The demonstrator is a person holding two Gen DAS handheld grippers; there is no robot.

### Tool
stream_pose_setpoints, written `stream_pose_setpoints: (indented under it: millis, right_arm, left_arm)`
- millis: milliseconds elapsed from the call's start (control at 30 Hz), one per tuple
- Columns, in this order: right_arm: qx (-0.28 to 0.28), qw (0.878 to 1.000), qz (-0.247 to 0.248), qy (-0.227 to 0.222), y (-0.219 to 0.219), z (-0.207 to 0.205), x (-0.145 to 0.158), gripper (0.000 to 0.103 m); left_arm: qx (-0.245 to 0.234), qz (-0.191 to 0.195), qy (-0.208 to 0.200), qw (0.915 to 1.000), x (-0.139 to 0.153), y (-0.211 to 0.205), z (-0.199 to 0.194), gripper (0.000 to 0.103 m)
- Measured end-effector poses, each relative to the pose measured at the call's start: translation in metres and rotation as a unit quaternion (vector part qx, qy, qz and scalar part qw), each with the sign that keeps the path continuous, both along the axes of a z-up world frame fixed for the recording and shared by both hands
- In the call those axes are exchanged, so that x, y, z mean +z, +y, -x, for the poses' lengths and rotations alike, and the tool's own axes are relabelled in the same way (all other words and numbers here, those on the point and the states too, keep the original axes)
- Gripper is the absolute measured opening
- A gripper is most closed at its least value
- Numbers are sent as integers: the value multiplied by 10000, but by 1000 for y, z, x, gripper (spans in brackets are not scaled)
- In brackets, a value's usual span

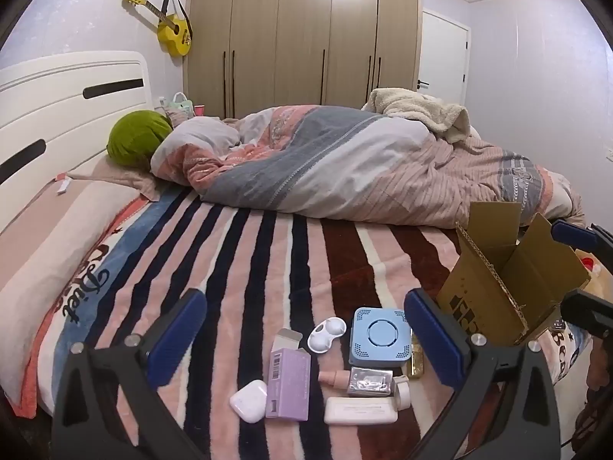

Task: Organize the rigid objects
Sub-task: 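Move the right gripper to the white rectangular power bank and grasp it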

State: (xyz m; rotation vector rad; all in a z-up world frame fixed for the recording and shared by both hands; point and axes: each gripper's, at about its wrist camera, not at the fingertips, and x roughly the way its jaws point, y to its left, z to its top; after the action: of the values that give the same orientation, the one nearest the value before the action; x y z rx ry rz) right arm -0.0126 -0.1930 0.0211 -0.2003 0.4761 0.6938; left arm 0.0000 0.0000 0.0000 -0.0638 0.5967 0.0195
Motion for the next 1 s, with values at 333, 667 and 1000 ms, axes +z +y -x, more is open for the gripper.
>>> stream_pose_setpoints:
  millis: [333, 667, 1000]
  right_arm:
    - [21, 10000, 23, 10, 0, 1, -1, 103]
    - [12, 10000, 31, 3, 0, 1, -1, 103]
    - [6, 10000, 31, 4, 0, 1, -1, 103]
  left_arm:
    - [-5, -7, -2, 10000, 0, 0, 0, 103]
    - [22, -16, -15, 10000, 0, 0, 1, 103]
    - [13, 6, -5, 10000, 0, 0, 1, 103]
